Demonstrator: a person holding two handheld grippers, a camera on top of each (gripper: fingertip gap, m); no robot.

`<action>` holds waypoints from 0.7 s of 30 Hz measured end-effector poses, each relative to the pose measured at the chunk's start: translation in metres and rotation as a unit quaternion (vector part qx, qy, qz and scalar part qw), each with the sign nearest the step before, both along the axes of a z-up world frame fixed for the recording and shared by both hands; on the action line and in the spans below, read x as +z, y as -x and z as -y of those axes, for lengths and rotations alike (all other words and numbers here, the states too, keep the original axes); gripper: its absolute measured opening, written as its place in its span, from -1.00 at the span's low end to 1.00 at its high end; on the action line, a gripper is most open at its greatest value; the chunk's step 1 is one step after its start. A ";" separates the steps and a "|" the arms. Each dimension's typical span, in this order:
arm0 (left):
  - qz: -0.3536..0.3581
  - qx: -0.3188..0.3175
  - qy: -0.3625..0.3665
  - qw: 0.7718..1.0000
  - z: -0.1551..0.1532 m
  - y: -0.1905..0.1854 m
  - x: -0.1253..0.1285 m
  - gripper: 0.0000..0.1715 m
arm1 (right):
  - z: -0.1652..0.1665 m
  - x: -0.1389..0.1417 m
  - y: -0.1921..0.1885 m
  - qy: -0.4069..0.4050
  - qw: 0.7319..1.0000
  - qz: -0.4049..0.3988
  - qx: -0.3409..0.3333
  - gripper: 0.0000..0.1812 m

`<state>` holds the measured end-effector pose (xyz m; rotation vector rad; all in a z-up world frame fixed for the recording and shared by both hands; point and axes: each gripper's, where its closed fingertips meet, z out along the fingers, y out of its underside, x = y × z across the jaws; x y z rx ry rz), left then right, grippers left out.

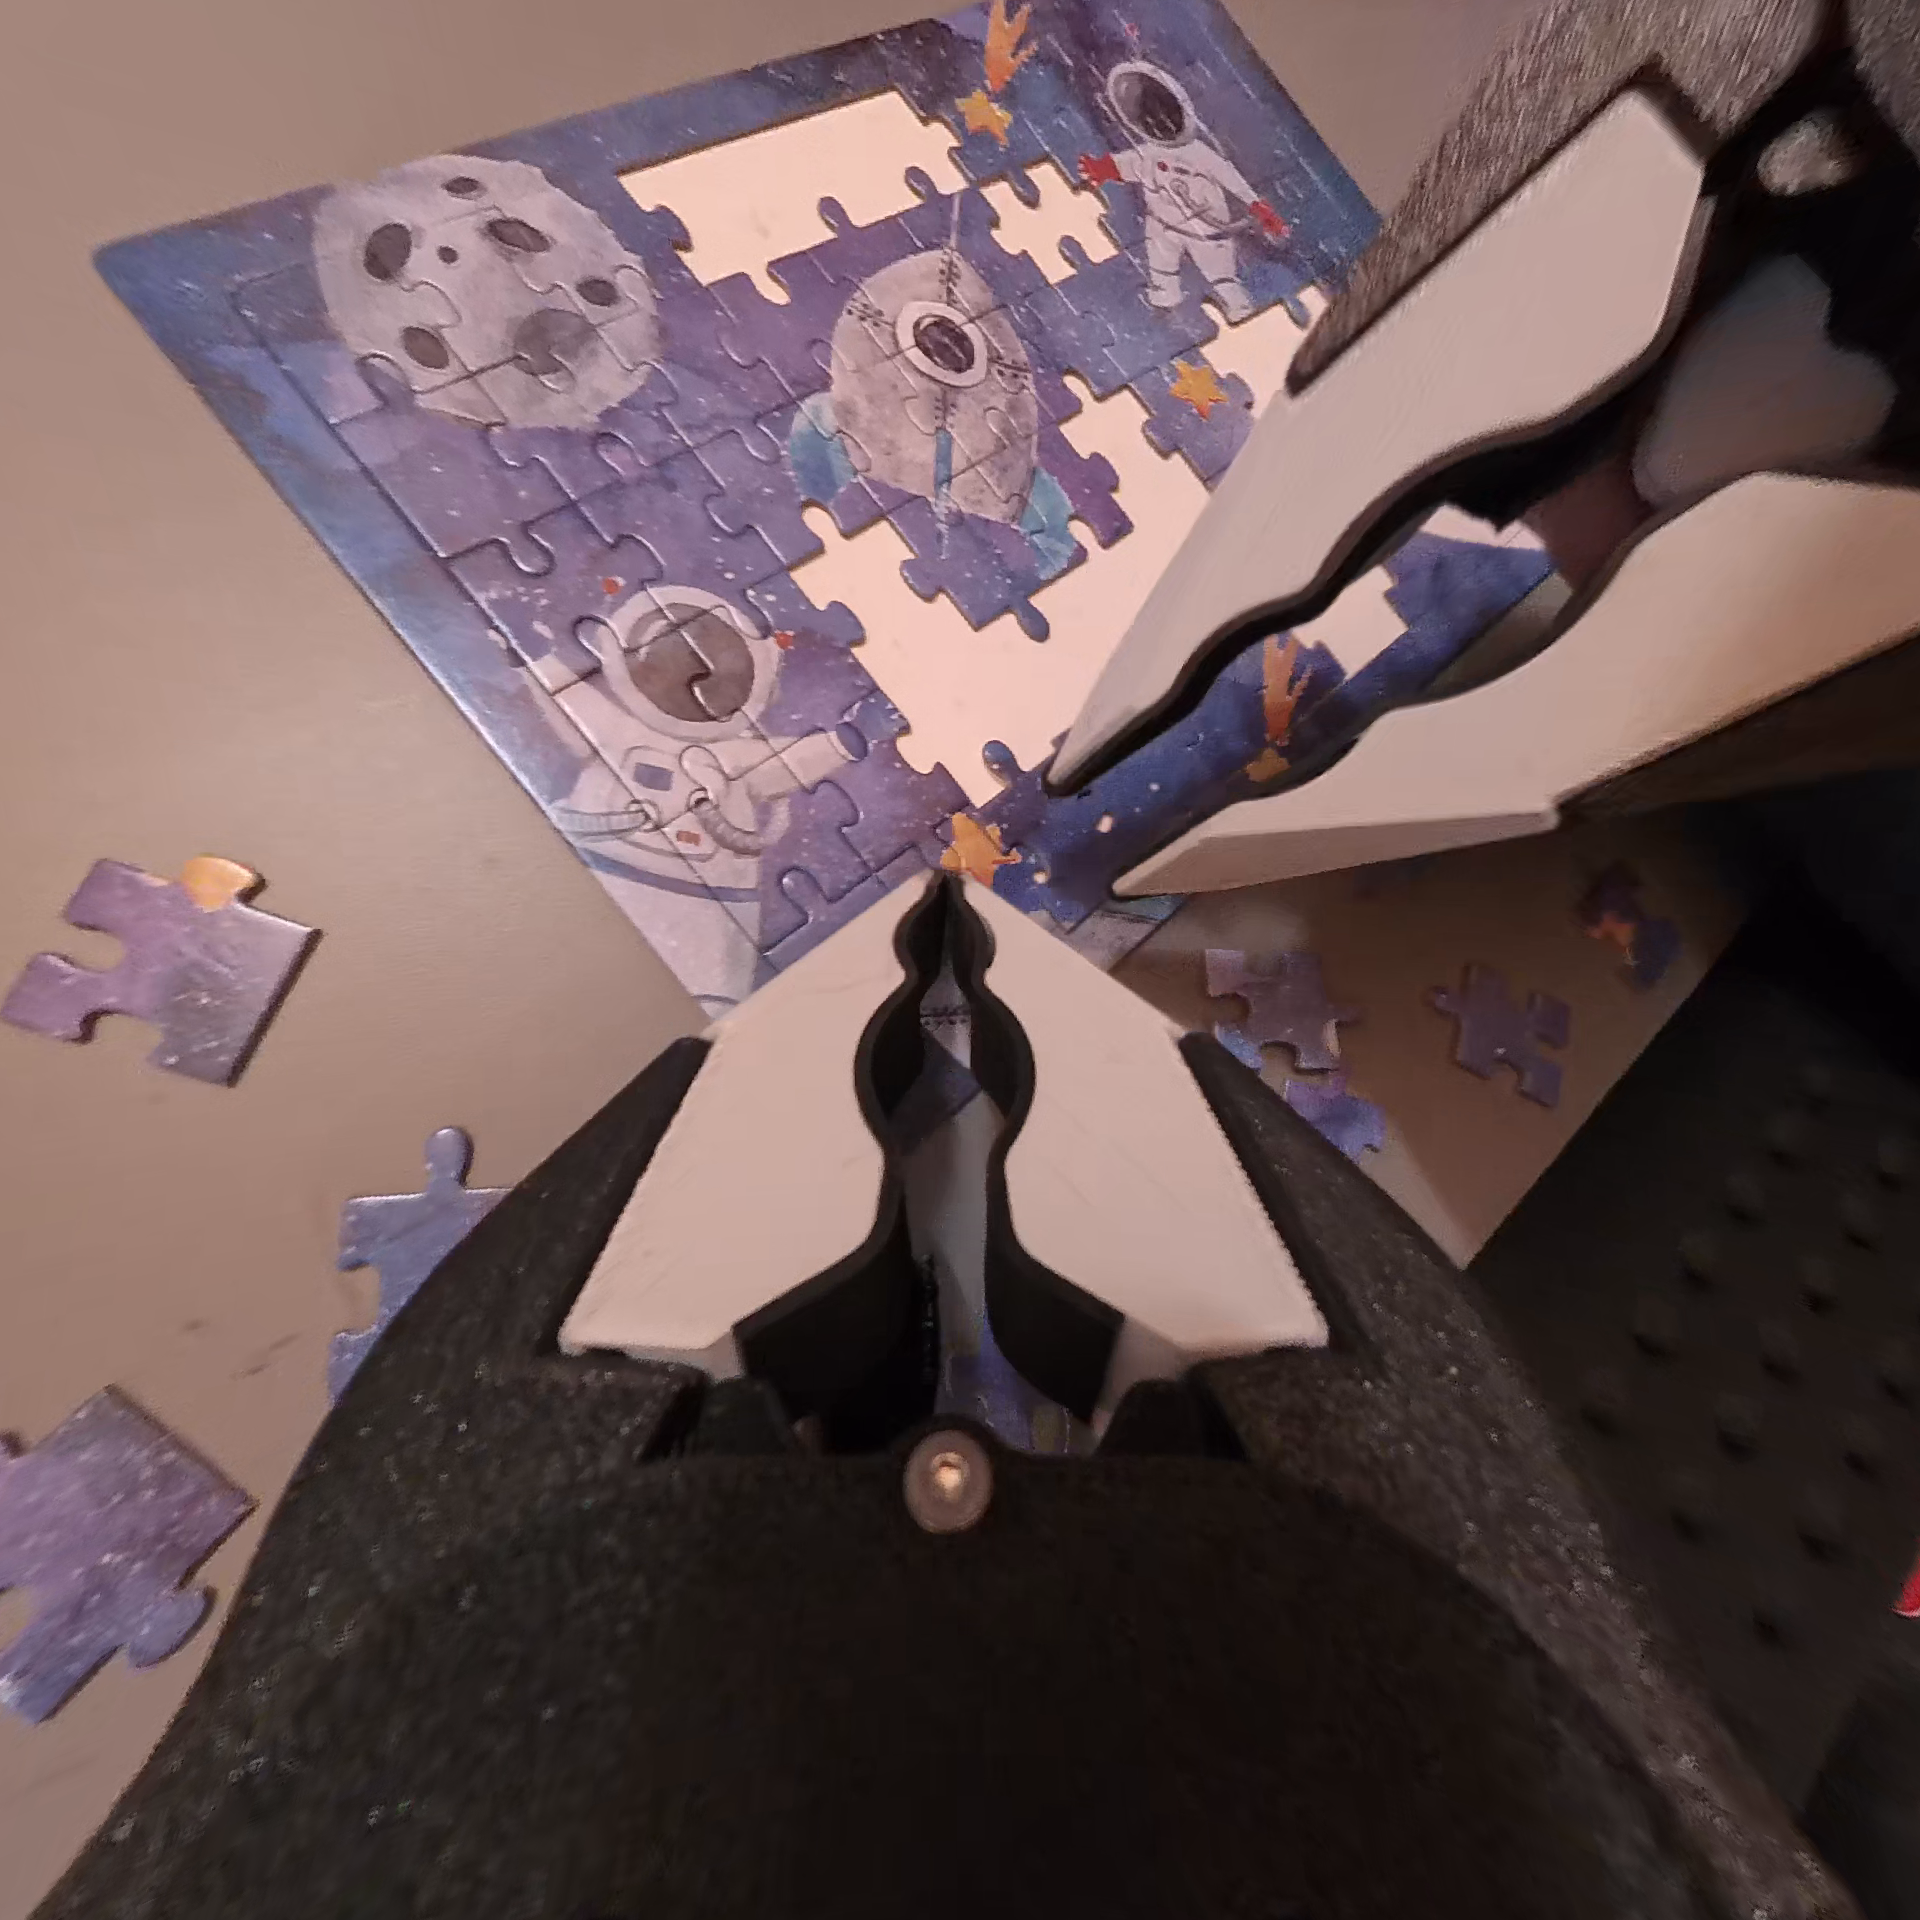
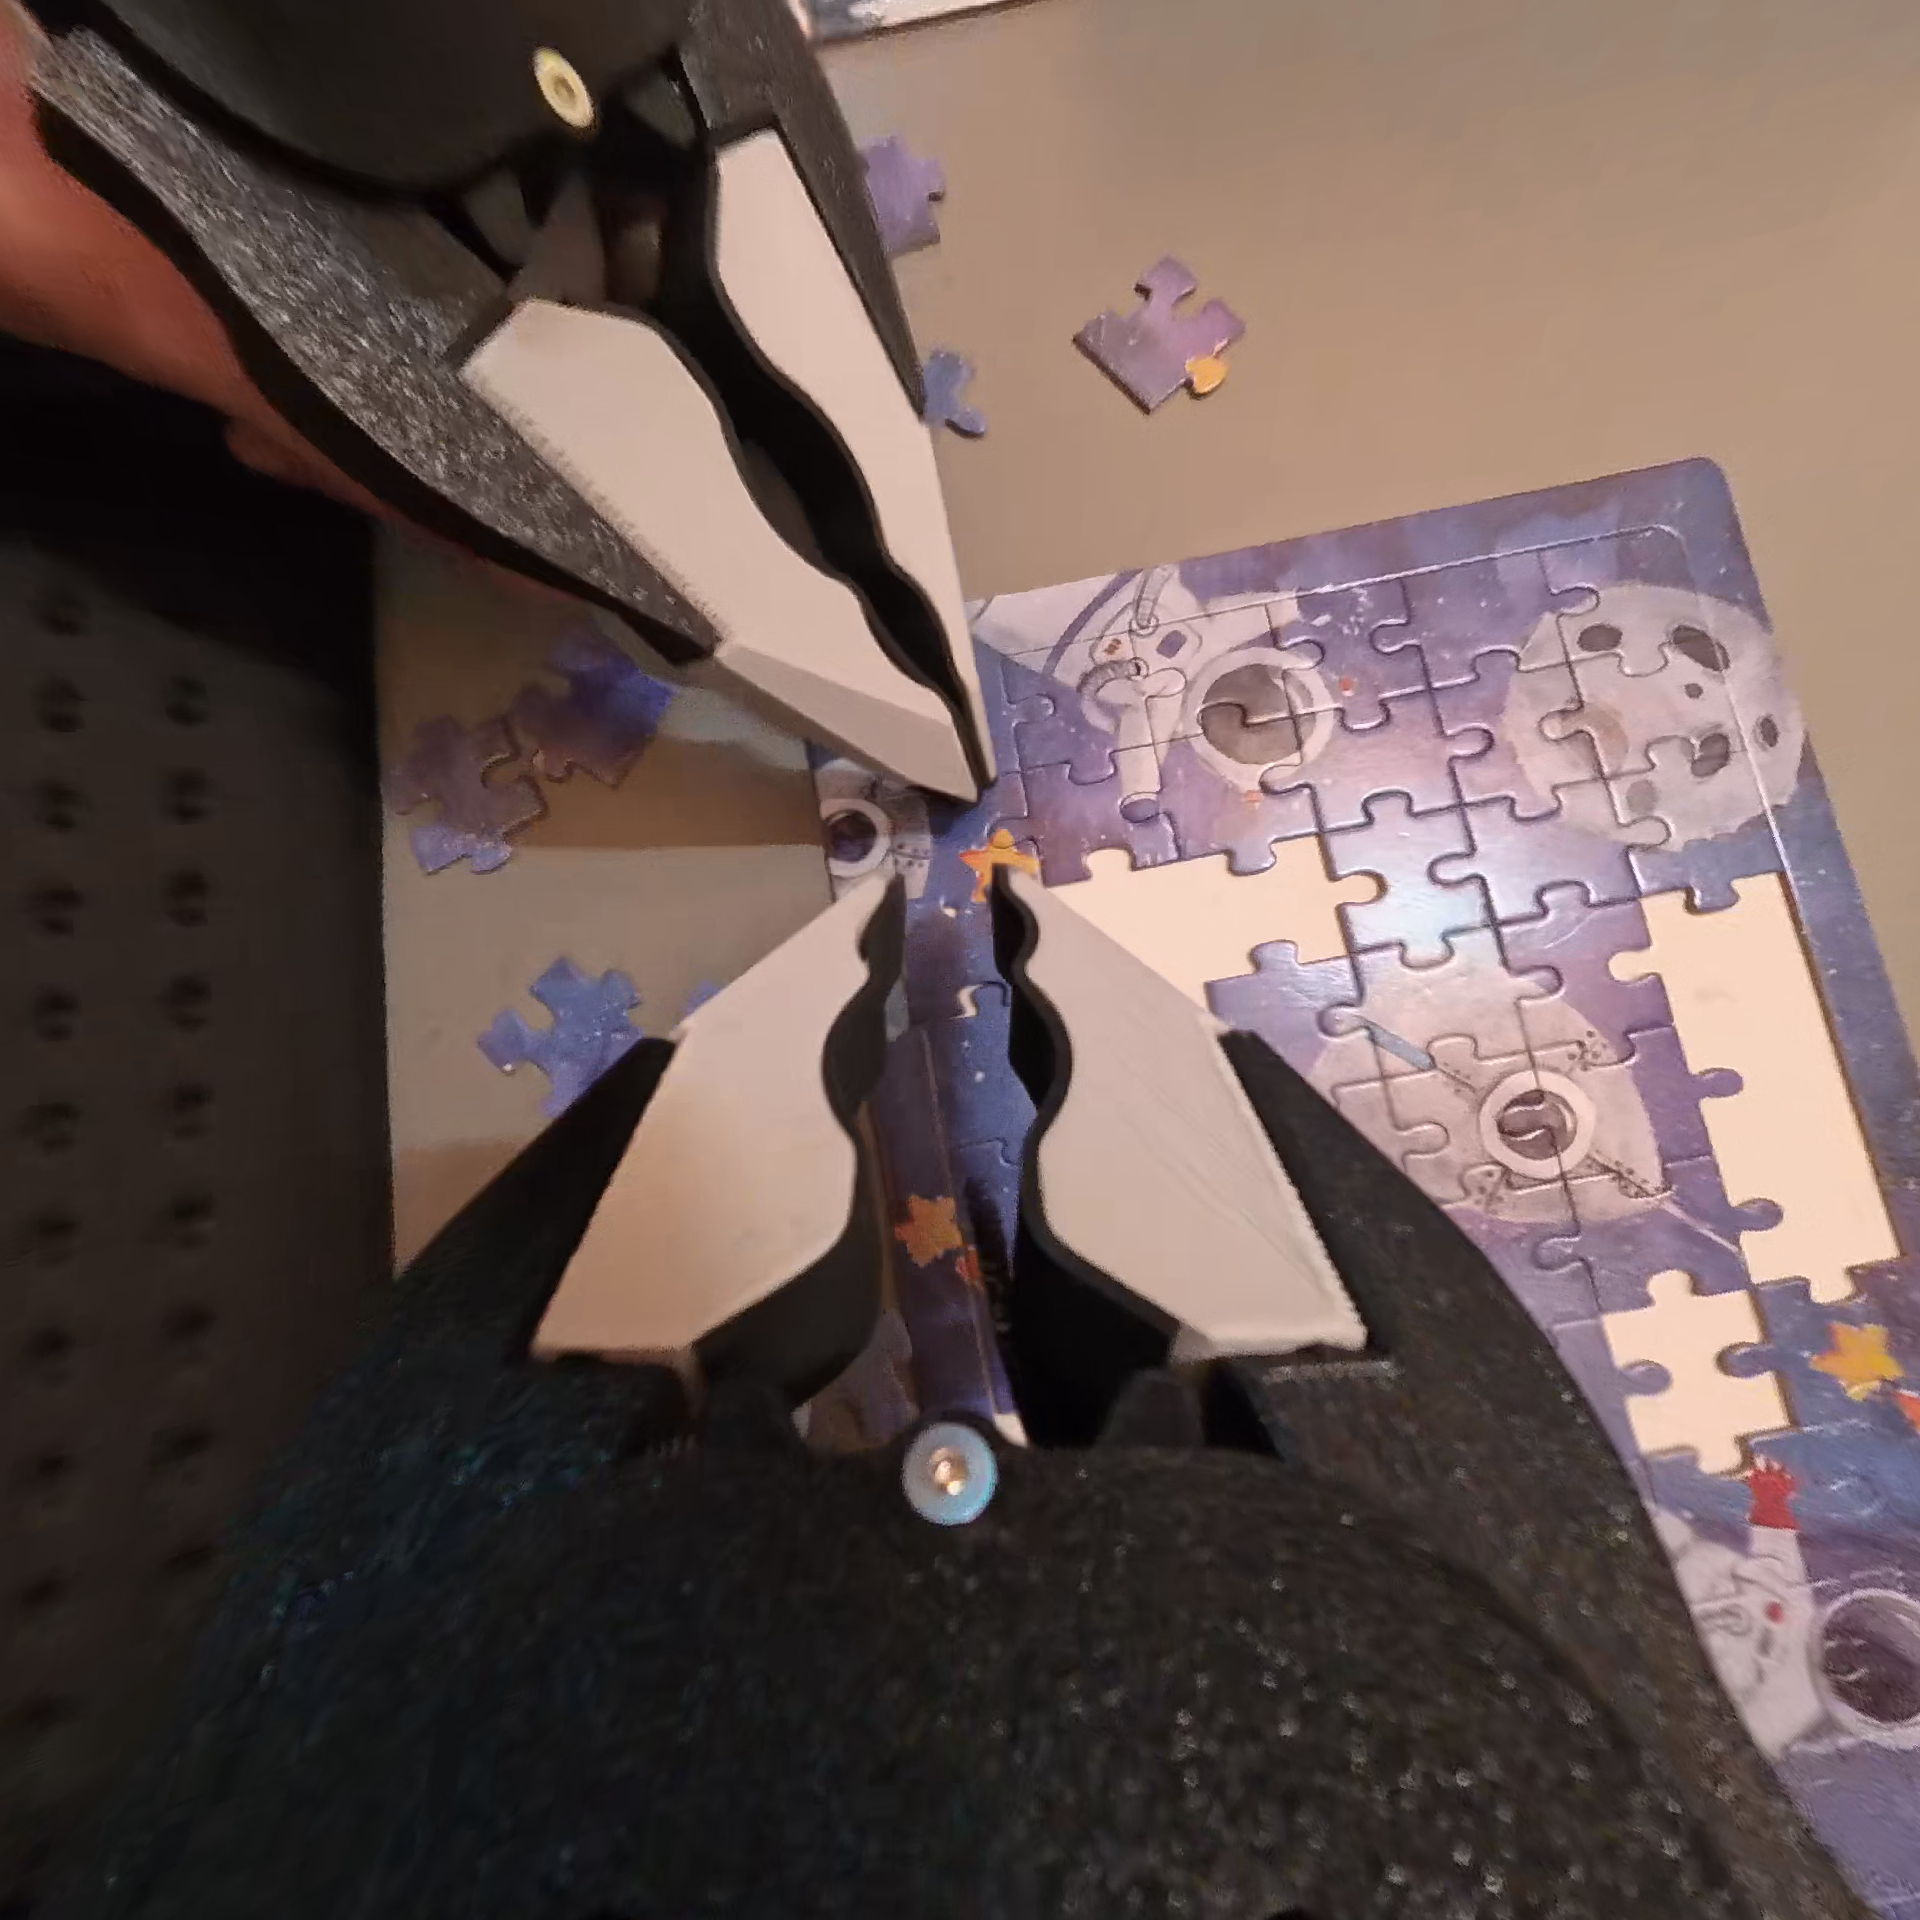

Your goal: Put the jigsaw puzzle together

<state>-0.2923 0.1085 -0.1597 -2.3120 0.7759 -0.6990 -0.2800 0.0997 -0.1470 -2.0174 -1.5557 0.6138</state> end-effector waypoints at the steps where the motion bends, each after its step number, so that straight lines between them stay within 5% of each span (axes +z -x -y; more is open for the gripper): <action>1: -0.002 0.000 0.000 1.000 0.000 0.000 -0.001 -1.00 | -0.002 -0.005 -0.001 -0.007 1.000 0.002 -0.007 -0.82; 21: 0.005 -0.001 0.016 1.000 0.002 -0.002 -0.008 -1.00 | -0.005 -0.022 -0.010 0.021 0.999 0.007 -0.026 -0.84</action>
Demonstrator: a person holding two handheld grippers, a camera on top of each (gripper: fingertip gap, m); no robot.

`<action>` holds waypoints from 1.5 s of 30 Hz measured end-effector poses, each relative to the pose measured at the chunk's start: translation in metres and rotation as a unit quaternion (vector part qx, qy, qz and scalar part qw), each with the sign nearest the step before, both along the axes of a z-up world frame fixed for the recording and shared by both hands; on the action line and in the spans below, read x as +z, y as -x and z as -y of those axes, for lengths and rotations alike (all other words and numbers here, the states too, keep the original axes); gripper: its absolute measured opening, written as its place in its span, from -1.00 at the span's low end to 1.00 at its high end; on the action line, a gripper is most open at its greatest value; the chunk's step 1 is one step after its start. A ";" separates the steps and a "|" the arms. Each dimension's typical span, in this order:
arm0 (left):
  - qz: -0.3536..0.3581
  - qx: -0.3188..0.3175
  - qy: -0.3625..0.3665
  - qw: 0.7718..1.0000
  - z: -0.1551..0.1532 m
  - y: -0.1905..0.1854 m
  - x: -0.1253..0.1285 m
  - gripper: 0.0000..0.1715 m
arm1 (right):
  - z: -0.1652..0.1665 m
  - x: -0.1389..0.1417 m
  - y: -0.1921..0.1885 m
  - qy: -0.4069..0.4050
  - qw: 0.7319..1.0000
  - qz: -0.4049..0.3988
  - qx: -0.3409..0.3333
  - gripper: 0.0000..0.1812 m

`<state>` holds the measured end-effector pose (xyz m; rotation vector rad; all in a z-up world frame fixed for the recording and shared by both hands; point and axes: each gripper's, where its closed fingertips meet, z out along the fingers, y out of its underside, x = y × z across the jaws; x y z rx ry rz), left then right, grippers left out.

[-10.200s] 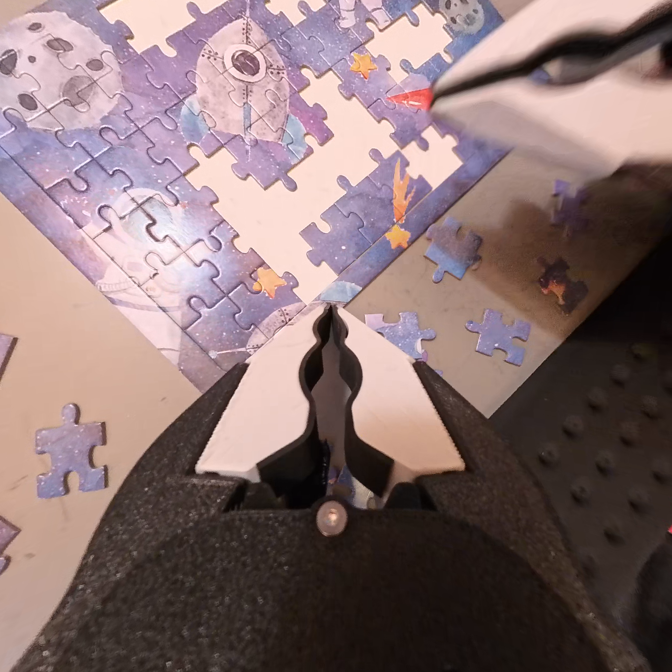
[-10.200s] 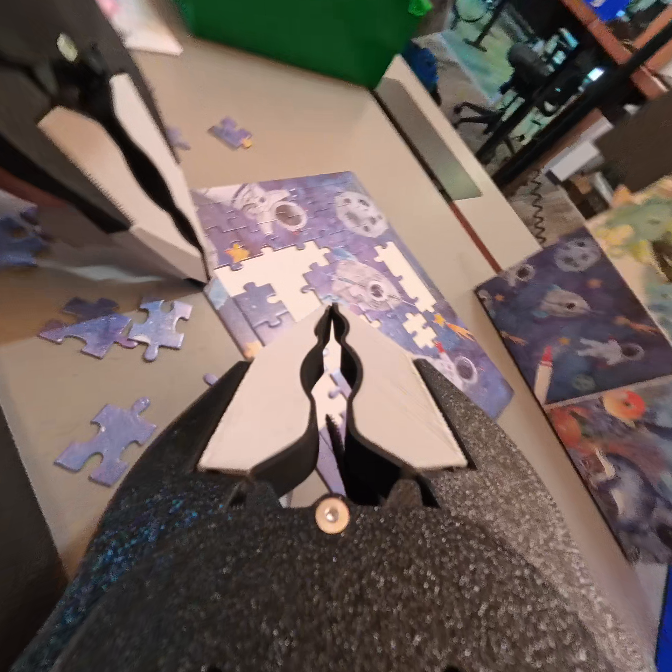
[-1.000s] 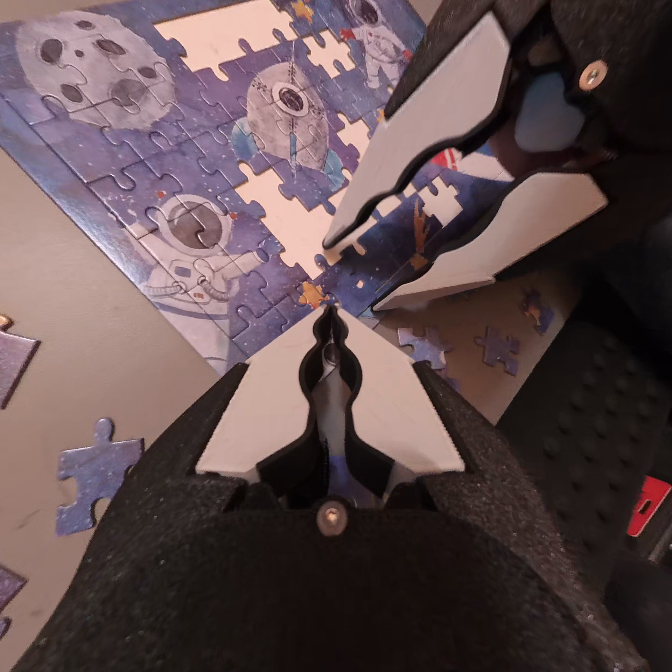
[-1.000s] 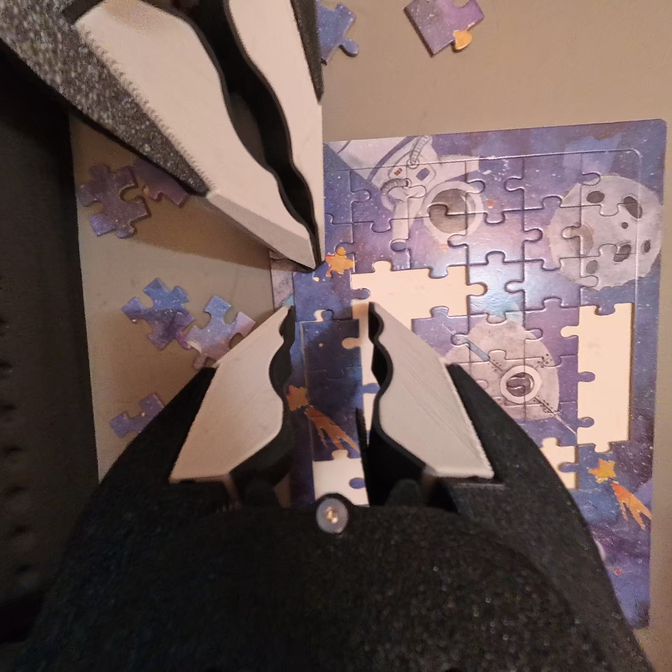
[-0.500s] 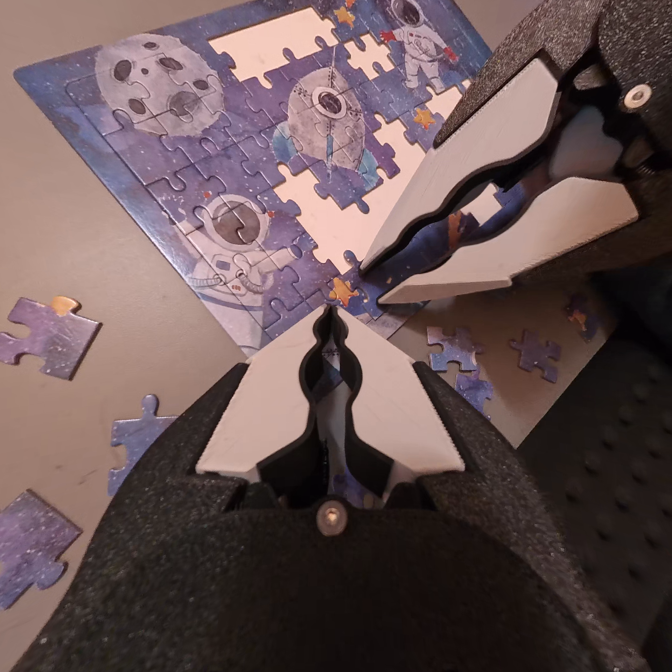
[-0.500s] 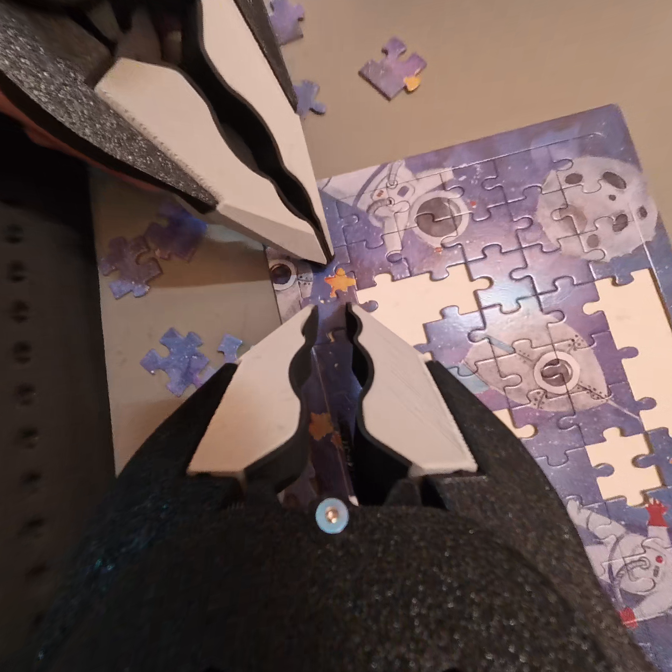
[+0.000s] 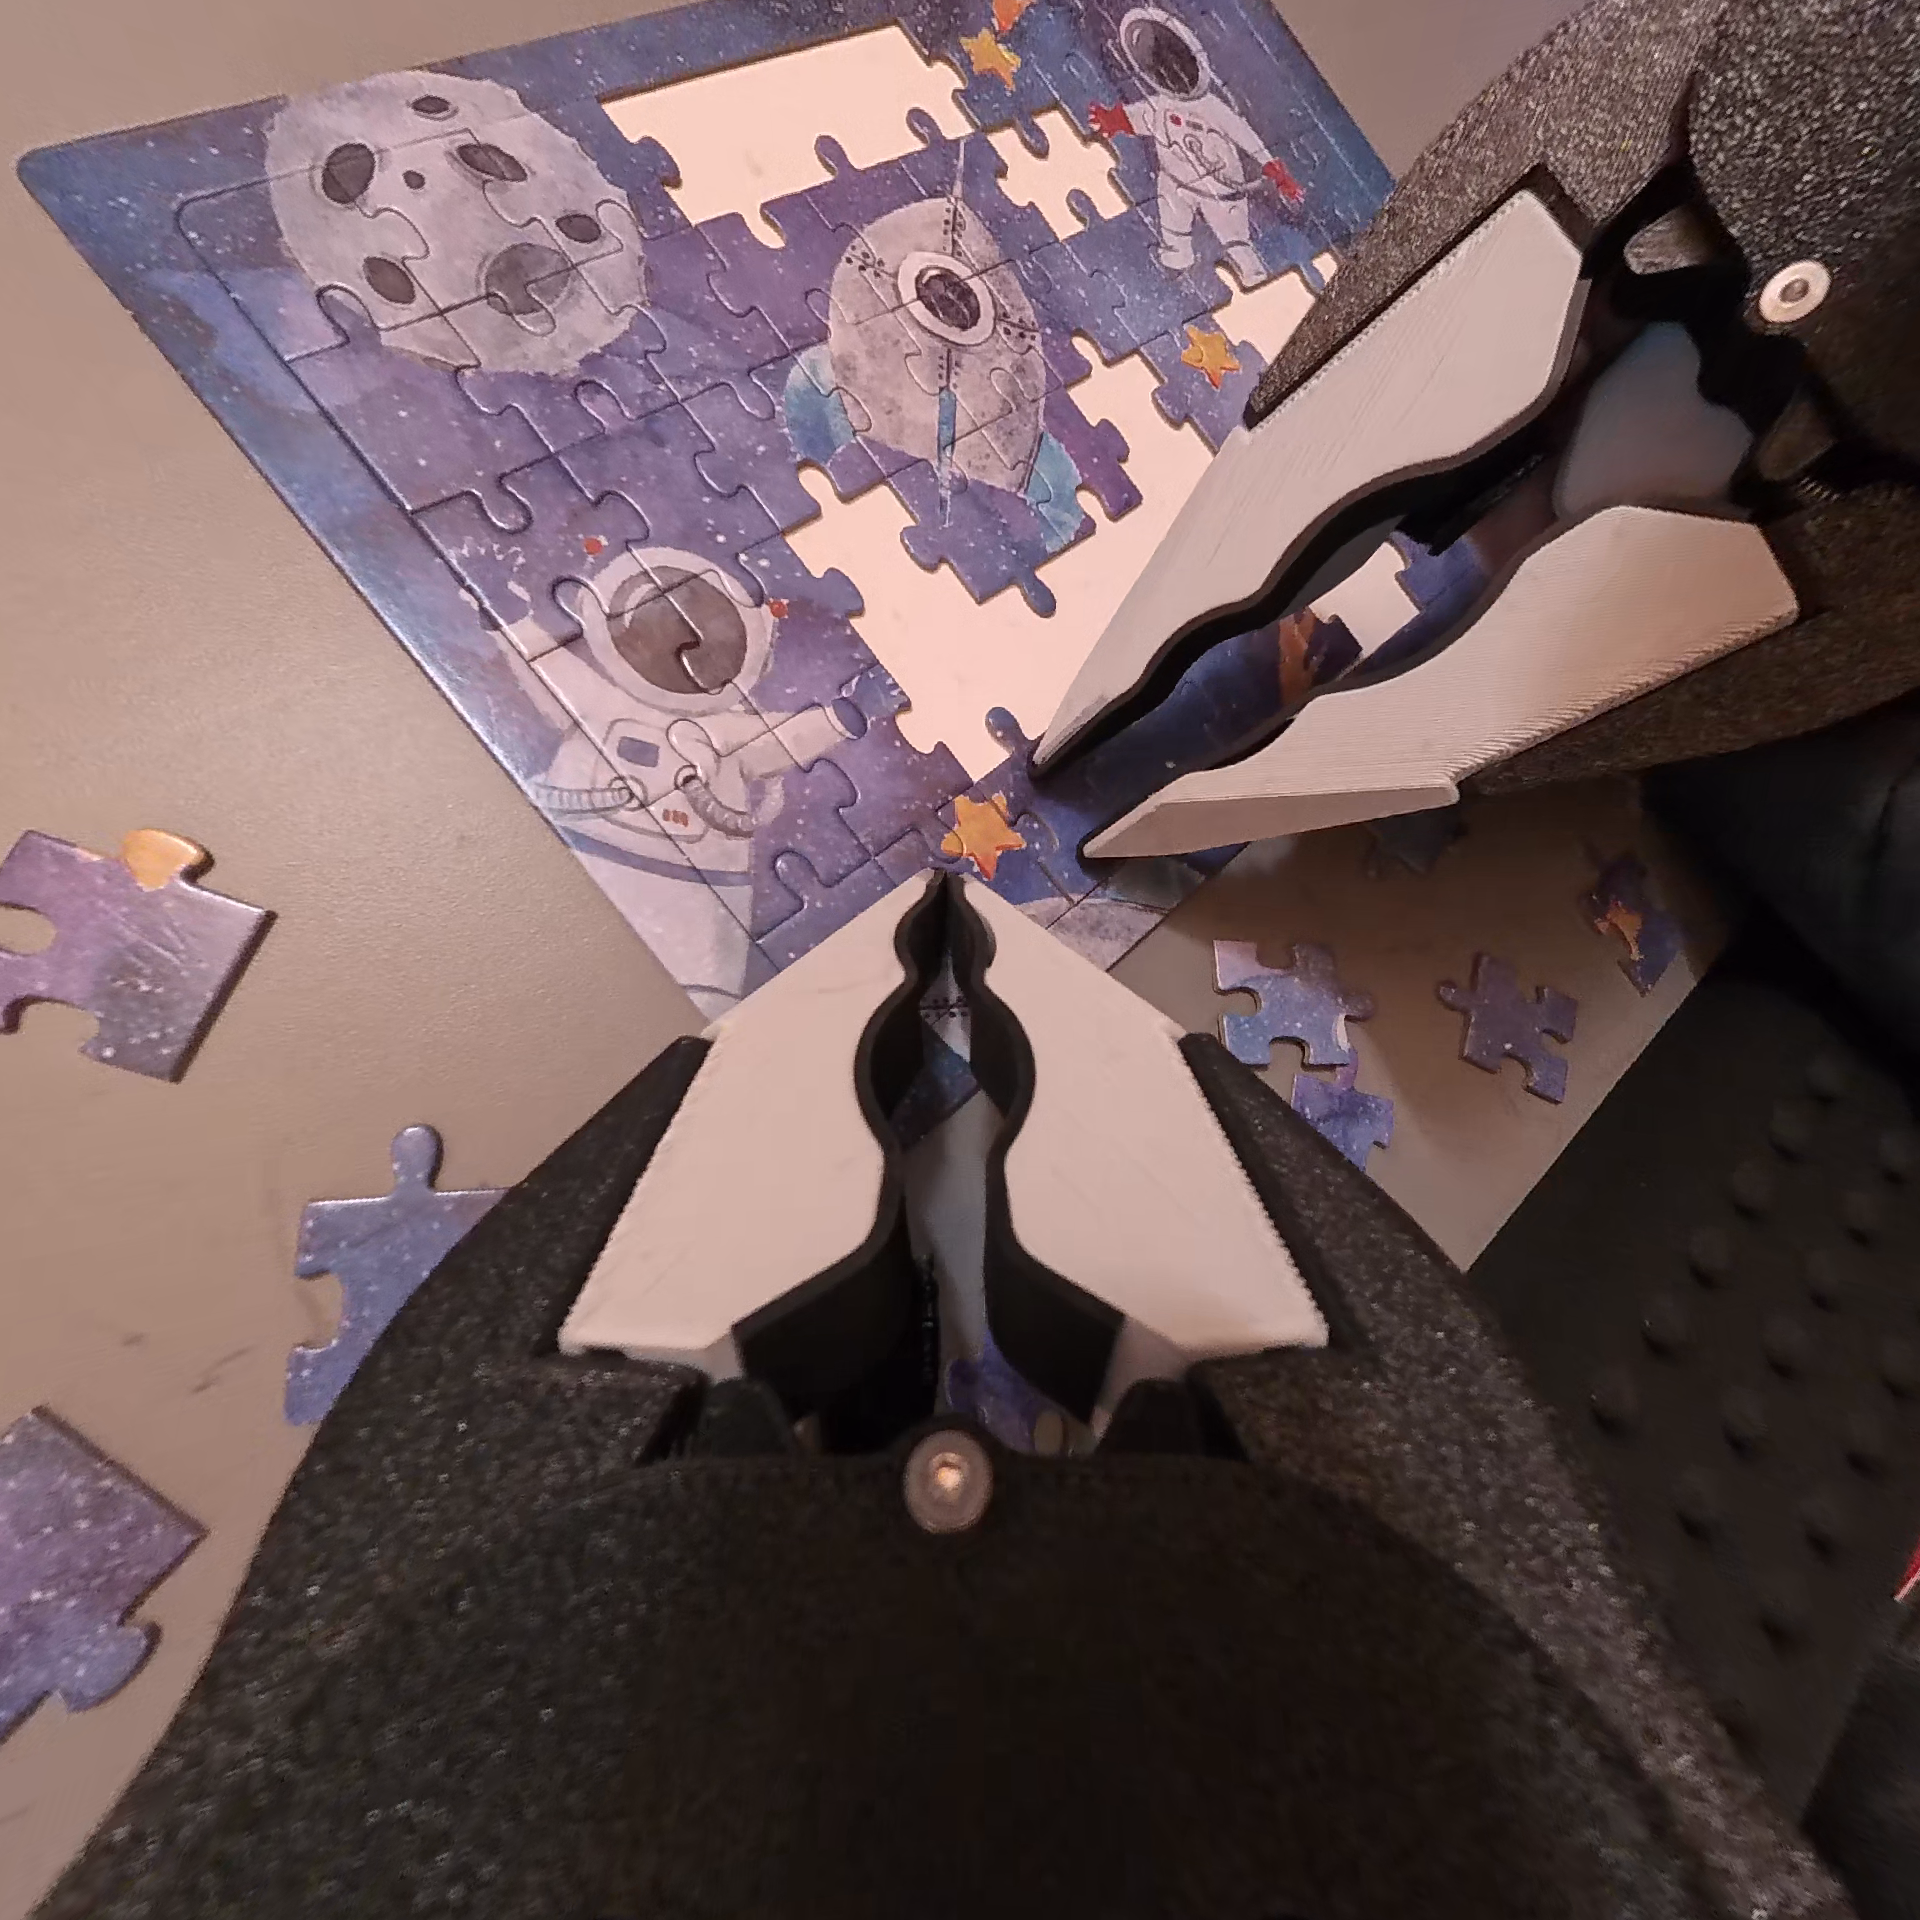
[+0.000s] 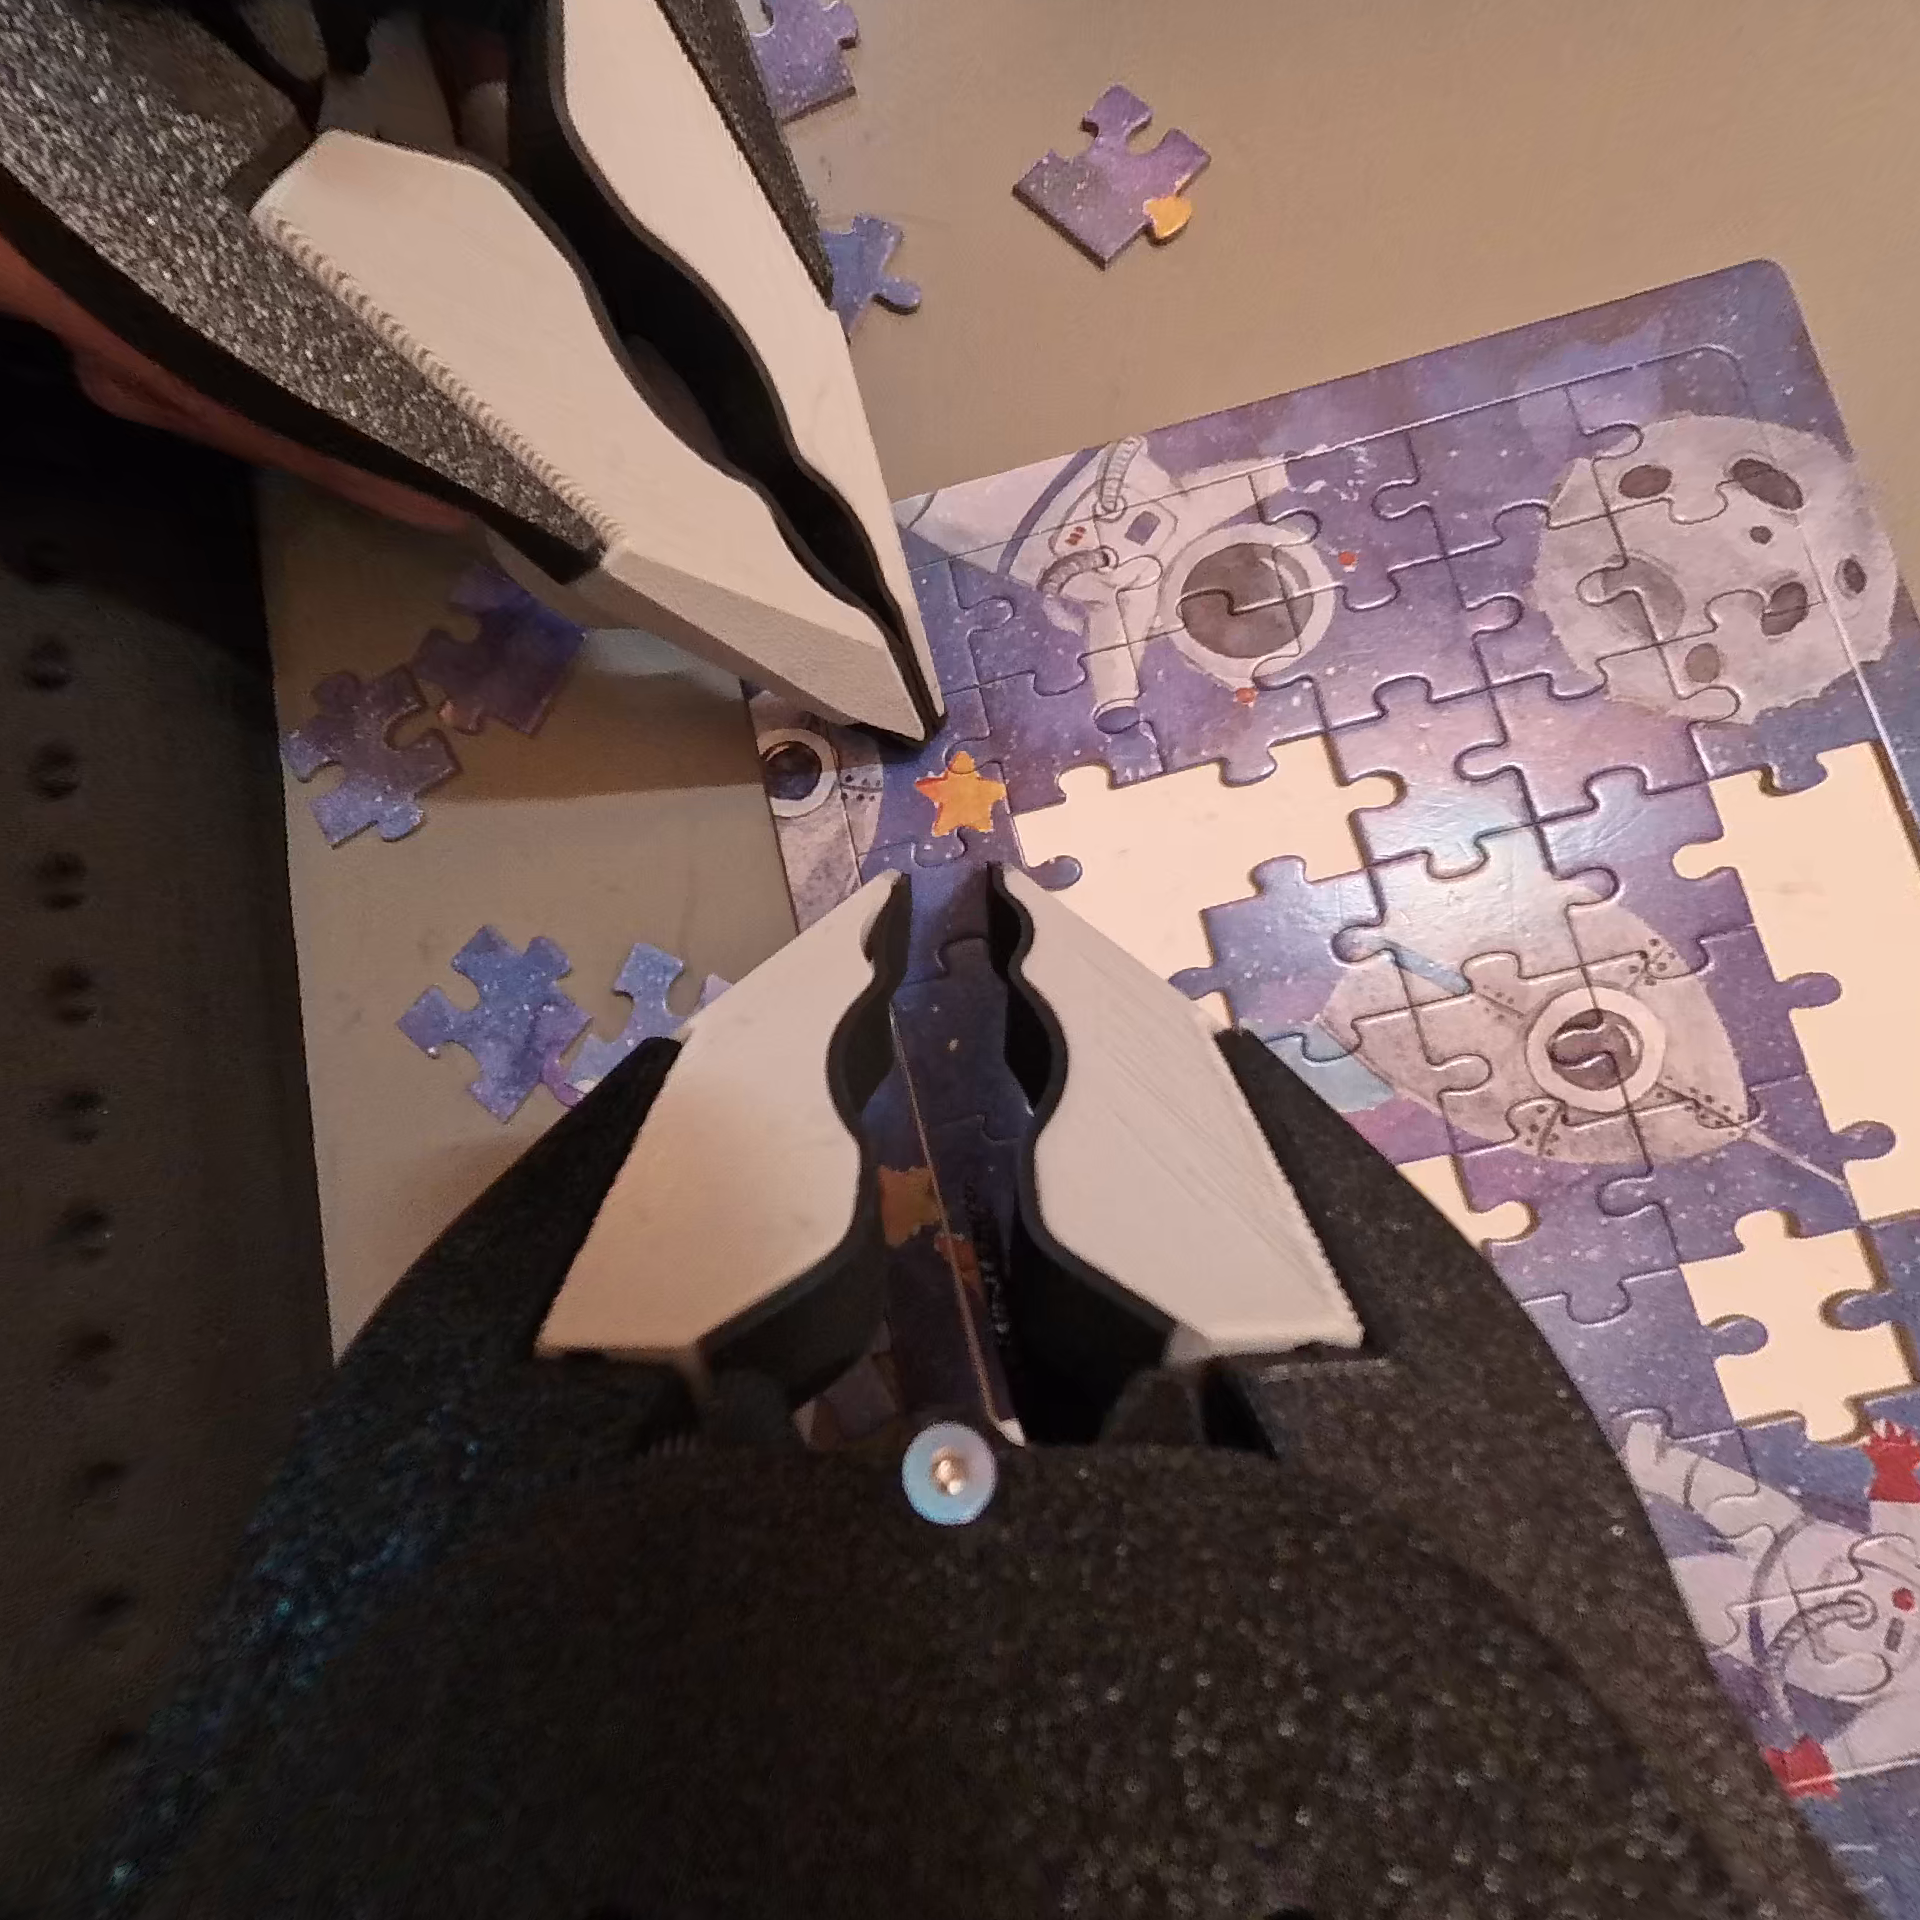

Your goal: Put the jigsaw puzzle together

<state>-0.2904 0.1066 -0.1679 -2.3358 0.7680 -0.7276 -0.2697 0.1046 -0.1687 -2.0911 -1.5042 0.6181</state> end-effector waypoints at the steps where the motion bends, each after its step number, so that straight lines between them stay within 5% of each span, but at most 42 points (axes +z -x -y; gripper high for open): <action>1: 0.001 0.000 0.001 1.000 0.000 0.000 0.000 -1.00 | 0.000 0.000 0.000 0.002 1.000 0.001 -0.001 -0.84; 10: 0.000 0.001 -0.001 1.000 0.000 0.000 0.000 -1.00 | -0.012 0.033 0.002 0.001 0.997 -0.074 -0.025 -1.00; 15: 0.002 0.001 0.001 1.000 0.000 0.000 0.000 -1.00 | 0.005 -0.003 -0.002 0.005 1.000 0.010 0.010 -0.97; 24: 0.002 0.001 0.001 1.000 0.000 0.000 0.000 -1.00 | -0.010 0.026 0.003 -0.023 0.998 -0.055 -0.027 -1.00; 27: 0.000 0.001 0.000 1.000 0.000 0.001 0.000 -1.00 | -0.031 0.024 -0.019 -0.067 0.995 -0.027 -0.064 -1.00; 31: -0.023 0.001 -0.003 1.000 0.001 0.001 0.001 -1.00 | -0.050 0.069 -0.072 -0.038 0.982 -0.100 -0.157 -1.00; 36: -0.010 -0.001 -0.020 1.000 -0.002 -0.020 0.020 -1.00 | -0.010 0.029 -0.121 -0.029 0.985 -0.018 -0.169 -1.00; 45: -0.060 -0.012 -0.022 0.998 -0.005 -0.033 0.000 -1.00 | 0.005 0.008 -0.105 -0.043 0.981 -0.040 -0.185 -1.00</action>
